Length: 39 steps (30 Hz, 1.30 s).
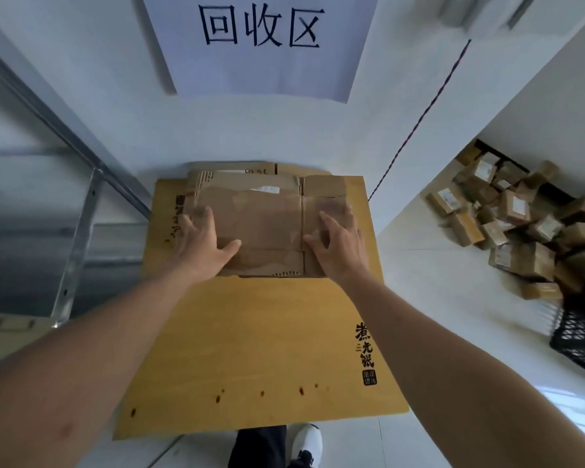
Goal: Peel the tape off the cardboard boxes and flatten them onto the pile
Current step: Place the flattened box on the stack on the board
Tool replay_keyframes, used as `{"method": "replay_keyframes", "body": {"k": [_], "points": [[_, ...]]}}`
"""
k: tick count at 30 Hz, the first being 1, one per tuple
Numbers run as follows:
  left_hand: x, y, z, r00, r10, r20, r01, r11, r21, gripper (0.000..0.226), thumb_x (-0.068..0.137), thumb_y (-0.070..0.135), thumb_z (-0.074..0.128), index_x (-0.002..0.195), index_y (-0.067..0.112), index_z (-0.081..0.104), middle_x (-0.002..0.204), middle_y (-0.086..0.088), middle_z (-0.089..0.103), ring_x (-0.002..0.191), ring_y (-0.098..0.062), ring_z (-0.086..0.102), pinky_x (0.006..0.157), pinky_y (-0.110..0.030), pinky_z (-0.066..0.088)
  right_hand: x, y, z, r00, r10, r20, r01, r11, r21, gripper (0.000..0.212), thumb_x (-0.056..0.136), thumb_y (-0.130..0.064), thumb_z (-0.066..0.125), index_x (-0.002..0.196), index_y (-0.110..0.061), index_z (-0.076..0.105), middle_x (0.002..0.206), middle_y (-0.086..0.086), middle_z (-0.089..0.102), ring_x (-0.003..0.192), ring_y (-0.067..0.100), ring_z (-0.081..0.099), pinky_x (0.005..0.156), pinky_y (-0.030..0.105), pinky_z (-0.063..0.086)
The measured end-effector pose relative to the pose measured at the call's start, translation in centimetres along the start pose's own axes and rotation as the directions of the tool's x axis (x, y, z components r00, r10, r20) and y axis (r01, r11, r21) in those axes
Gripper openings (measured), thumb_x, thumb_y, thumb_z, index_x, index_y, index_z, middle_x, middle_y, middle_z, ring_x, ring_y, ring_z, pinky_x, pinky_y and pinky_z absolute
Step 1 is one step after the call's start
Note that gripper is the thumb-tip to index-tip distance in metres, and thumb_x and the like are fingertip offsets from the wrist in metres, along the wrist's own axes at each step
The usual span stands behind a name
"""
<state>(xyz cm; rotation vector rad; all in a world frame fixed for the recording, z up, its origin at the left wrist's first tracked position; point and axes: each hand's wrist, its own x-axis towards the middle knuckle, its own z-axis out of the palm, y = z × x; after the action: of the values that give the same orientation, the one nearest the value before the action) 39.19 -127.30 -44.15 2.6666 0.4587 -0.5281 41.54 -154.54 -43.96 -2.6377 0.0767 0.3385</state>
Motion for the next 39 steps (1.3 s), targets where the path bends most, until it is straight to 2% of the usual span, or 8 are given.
{"method": "replay_keyframes", "body": {"k": [7, 11, 14, 17, 20, 25, 35, 39], "points": [[5.0, -1.0, 1.6, 1.0, -0.013, -0.02, 0.013, 0.999, 0.039, 0.097, 0.093, 0.07, 0.054, 0.163, 0.024, 0.004, 0.162, -0.023, 0.009, 0.148, -0.049, 0.021, 0.117, -0.063, 0.033, 5.0, -0.1, 3.1, 0.998, 0.01, 0.068, -0.006, 0.998, -0.059, 0.094, 0.081, -0.083, 0.058, 0.159, -0.042, 0.026, 0.172, -0.002, -0.005, 0.151, 0.036, 0.022, 0.116, 0.05, 0.04], [6.4, -1.4, 1.9, 1.0, 0.022, 0.005, -0.022, 0.991, 0.134, 0.097, 0.096, 0.066, 0.053, 0.165, 0.02, 0.003, 0.168, -0.022, -0.008, 0.155, -0.048, 0.008, 0.122, -0.061, 0.021, 6.5, -0.6, 4.4, 0.992, 0.028, 0.119, -0.008, 0.987, -0.163, 0.094, 0.083, -0.078, 0.058, 0.161, -0.038, 0.024, 0.173, 0.007, -0.002, 0.157, 0.036, 0.011, 0.121, 0.052, 0.033], [7.7, -1.3, 1.6, 0.984, 0.178, 0.012, -0.174, 0.945, 0.278, 0.099, 0.096, 0.06, 0.061, 0.164, 0.008, 0.012, 0.169, -0.02, -0.019, 0.158, -0.041, -0.009, 0.125, -0.054, 0.007, 7.2, -1.5, 4.9, 0.995, -0.057, 0.082, 0.077, 0.96, -0.27, 0.093, 0.084, -0.073, 0.059, 0.157, -0.022, 0.032, 0.172, 0.013, 0.003, 0.158, 0.036, 0.004, 0.127, 0.05, 0.019], [8.6, -0.7, 0.8, 0.957, 0.269, 0.109, -0.29, 0.912, 0.289, 0.1, 0.092, 0.056, 0.067, 0.166, 0.034, 0.003, 0.171, -0.012, -0.017, 0.157, -0.043, -0.006, 0.126, -0.055, 0.0, 7.8, -2.9, 4.8, 0.98, -0.137, 0.145, 0.176, 0.937, -0.3, 0.096, 0.081, -0.067, 0.067, 0.158, -0.03, 0.024, 0.171, 0.016, 0.005, 0.156, 0.043, 0.008, 0.126, 0.054, 0.017], [9.3, 0.5, -0.2, 0.948, 0.232, 0.219, -0.288, 0.918, 0.272, 0.094, 0.091, 0.06, 0.068, 0.161, 0.053, 0.007, 0.173, -0.011, -0.009, 0.157, -0.045, 0.002, 0.125, -0.062, 0.017, 8.7, -4.1, 4.4, 0.952, -0.053, 0.302, 0.149, 0.942, -0.302, 0.101, 0.077, -0.076, 0.066, 0.158, -0.054, 0.01, 0.172, 0.016, -0.003, 0.156, 0.047, -0.002, 0.125, 0.061, 0.011], [9.6, 2.0, -0.1, 0.942, 0.182, 0.283, -0.274, 0.902, 0.333, 0.094, 0.09, 0.062, 0.069, 0.162, 0.049, 0.01, 0.17, -0.023, -0.008, 0.153, -0.056, 0.005, 0.111, -0.065, 0.04, 9.2, -4.6, 4.7, 0.938, -0.015, 0.345, 0.153, 0.914, -0.376, 0.098, 0.079, -0.081, 0.061, 0.158, -0.056, 0.01, 0.171, 0.015, -0.008, 0.156, 0.048, -0.005, 0.124, 0.063, 0.012], [8.4, 2.9, -0.7, 0.941, 0.164, 0.296, -0.267, 0.898, 0.351, 0.093, 0.096, 0.052, 0.067, 0.164, 0.04, 0.006, 0.17, -0.023, -0.012, 0.154, -0.055, 0.001, 0.111, -0.064, 0.04, 8.3, -5.2, 4.4, 0.951, -0.015, 0.308, 0.136, 0.918, -0.373, 0.099, 0.08, -0.082, 0.059, 0.159, -0.054, 0.008, 0.171, 0.016, -0.009, 0.156, 0.046, -0.006, 0.125, 0.061, 0.009], [6.7, 3.8, -1.9, 0.938, 0.226, 0.264, -0.314, 0.877, 0.365, 0.081, 0.1, 0.049, 0.061, 0.165, 0.025, 0.02, 0.166, -0.023, 0.016, 0.155, -0.043, 0.017, 0.12, -0.064, 0.03, 7.2, -5.5, 2.9, 0.96, -0.066, 0.271, 0.146, 0.947, -0.287, 0.094, 0.082, -0.071, 0.068, 0.16, -0.047, 0.021, 0.172, 0.012, -0.001, 0.159, 0.037, -0.001, 0.126, 0.059, 0.012]]}}
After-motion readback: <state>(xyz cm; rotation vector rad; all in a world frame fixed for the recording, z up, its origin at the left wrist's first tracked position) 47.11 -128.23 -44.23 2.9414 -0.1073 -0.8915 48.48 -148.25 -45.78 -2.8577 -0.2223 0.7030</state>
